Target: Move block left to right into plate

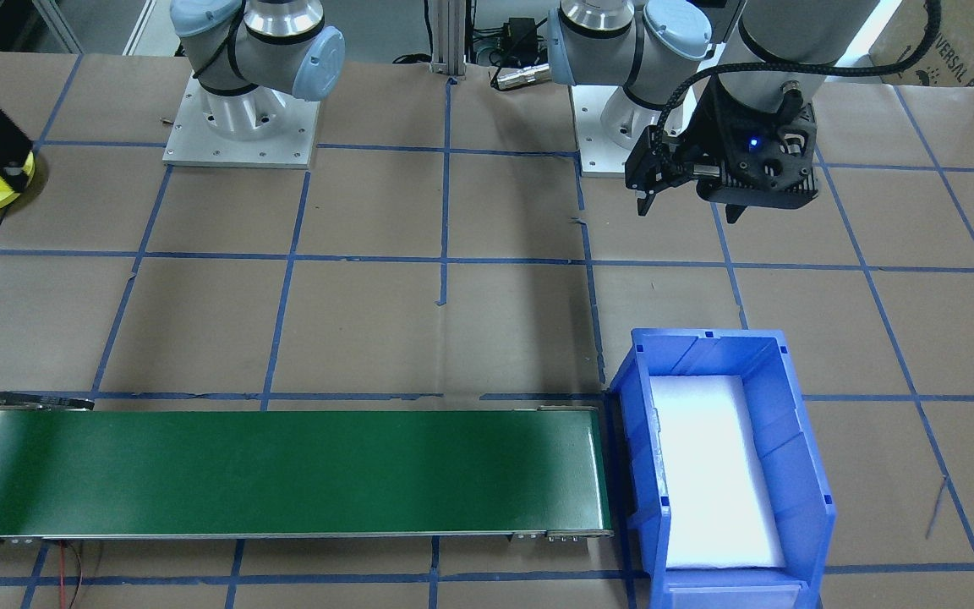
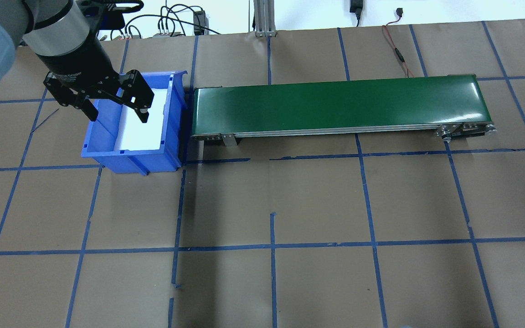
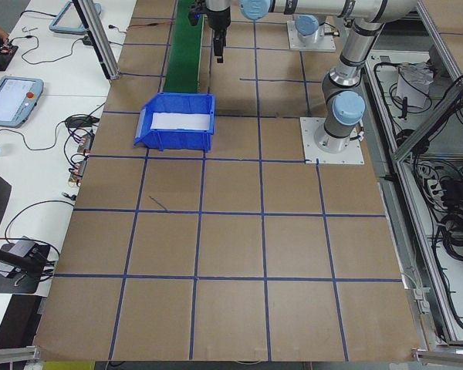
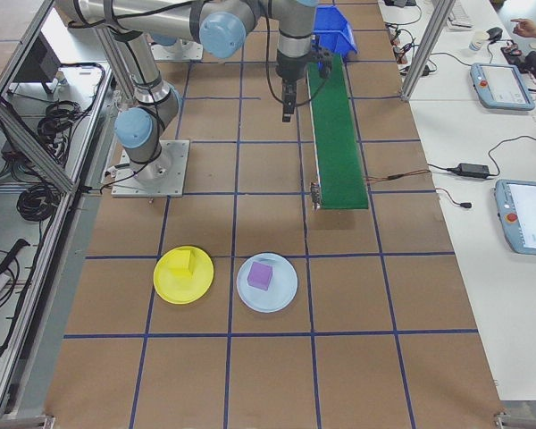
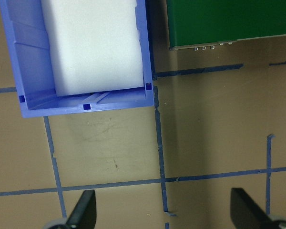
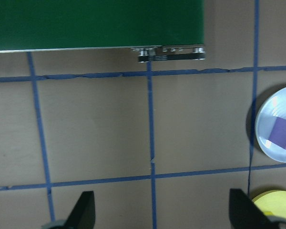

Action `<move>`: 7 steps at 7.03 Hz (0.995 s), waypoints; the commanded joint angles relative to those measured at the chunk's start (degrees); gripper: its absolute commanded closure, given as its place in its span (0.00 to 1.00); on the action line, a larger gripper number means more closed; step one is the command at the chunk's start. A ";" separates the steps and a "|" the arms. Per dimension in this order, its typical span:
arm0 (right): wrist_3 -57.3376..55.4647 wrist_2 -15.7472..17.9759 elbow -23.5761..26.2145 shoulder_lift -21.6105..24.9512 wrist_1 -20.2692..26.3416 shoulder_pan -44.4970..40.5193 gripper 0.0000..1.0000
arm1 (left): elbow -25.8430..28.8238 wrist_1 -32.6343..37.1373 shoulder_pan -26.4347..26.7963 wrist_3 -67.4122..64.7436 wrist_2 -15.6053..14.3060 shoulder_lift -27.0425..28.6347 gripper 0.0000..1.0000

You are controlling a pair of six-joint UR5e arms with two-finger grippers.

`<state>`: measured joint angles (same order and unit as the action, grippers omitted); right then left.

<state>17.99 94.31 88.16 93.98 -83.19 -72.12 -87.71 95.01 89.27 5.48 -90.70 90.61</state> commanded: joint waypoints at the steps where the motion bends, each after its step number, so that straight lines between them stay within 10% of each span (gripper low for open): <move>1: -5.21 -3.60 -1.67 2.34 5.23 -11.05 0.00 | 0.00 0.00 0.03 -0.03 0.09 0.00 0.00; 7: -17.73 -4.39 0.78 0.94 -0.83 -20.52 0.00 | 0.00 0.00 0.03 -0.03 0.00 0.00 0.00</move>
<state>-0.24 90.53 88.80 94.96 -83.93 -92.85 -87.71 95.01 89.30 5.45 -90.70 90.63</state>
